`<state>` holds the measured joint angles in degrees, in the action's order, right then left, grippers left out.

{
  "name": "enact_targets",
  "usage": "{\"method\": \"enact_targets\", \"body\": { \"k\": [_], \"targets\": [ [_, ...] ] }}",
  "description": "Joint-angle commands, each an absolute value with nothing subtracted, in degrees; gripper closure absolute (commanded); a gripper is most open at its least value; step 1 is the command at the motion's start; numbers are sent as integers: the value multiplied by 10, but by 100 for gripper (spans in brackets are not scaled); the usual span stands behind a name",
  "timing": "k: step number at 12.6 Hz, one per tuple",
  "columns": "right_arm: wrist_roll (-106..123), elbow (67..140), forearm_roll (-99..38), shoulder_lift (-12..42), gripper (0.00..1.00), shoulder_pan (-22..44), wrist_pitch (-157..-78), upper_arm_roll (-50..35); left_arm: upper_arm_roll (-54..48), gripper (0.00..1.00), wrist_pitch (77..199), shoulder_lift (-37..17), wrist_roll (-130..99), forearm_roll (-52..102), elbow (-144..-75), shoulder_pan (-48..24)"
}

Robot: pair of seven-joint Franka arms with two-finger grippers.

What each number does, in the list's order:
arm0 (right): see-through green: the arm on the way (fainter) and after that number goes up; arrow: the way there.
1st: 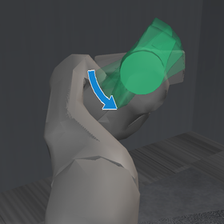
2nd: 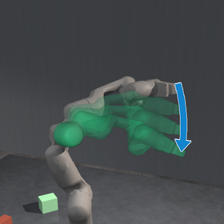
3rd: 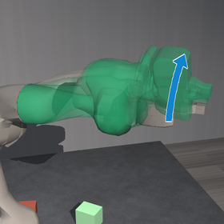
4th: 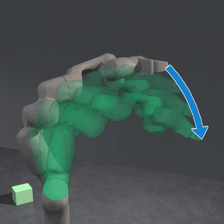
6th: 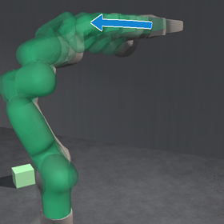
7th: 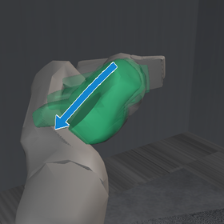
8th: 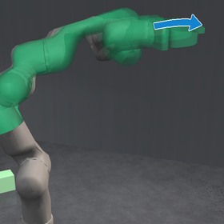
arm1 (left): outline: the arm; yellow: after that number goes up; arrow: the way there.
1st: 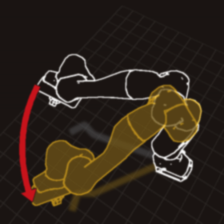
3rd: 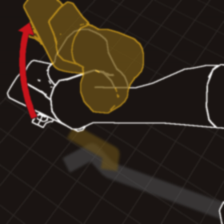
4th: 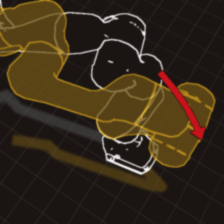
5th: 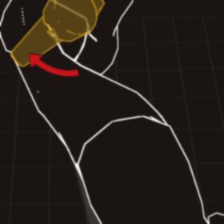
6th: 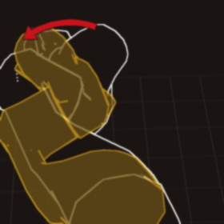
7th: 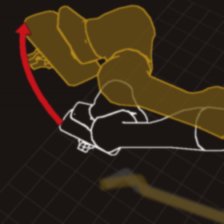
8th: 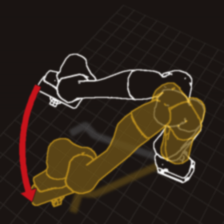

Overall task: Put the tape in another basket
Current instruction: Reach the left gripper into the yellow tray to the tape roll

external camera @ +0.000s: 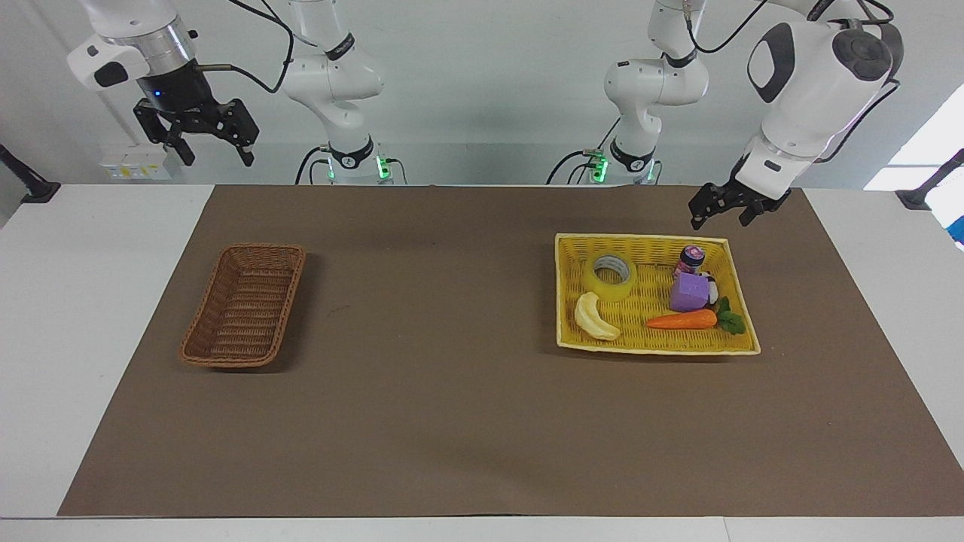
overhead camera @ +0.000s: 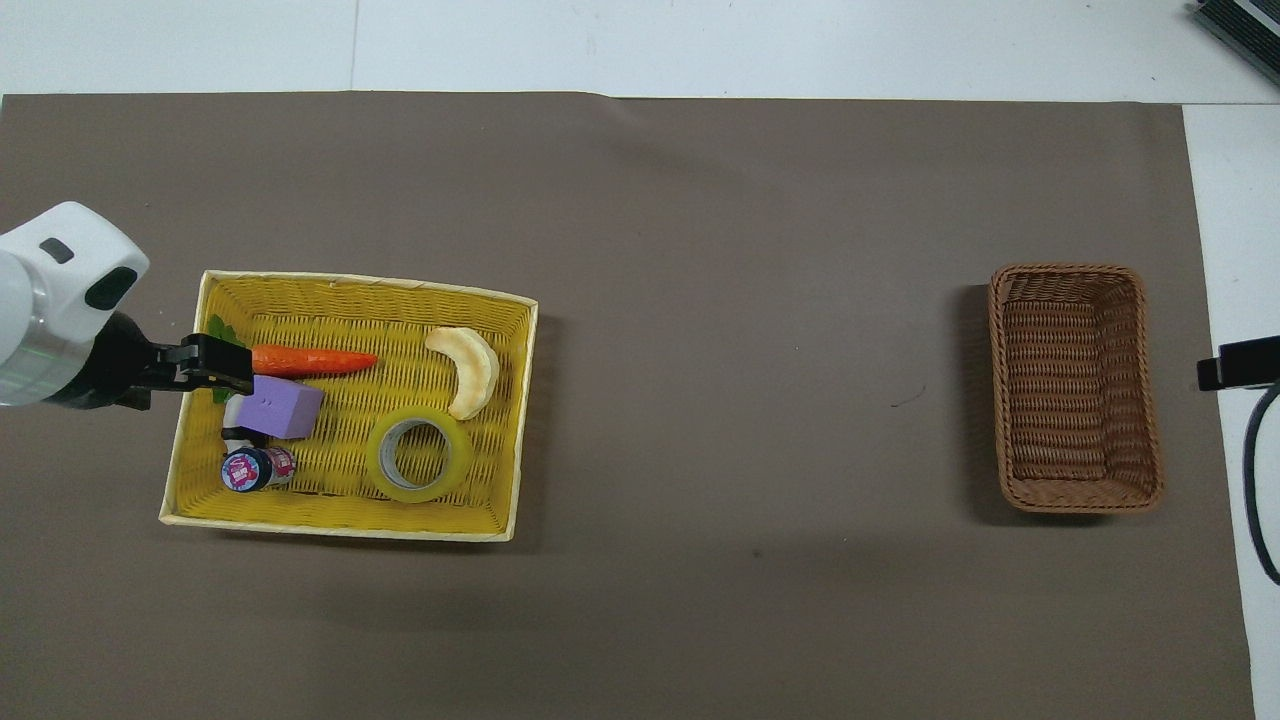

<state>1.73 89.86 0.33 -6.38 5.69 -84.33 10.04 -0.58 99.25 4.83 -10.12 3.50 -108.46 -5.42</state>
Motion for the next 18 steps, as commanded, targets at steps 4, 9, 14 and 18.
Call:
{"method": "enact_targets", "body": {
  "k": [4,9,14,18],
  "targets": [
    [14,905,-6,-69,0,54,-843,98,-1,0,1149,77,-121,99,-1253,-85],
    [14,905,-6,-69,0,54,-843,99,-1,0,1258,32,-116,117,-1329,-125],
    [14,905,-6,-69,0,54,-843,99,-1,40,1319,-10,-117,138,-1363,-126],
    [14,905,-6,-69,0,54,-844,99,-1,100,1320,-15,-114,141,-1358,-138]
  ]
}}
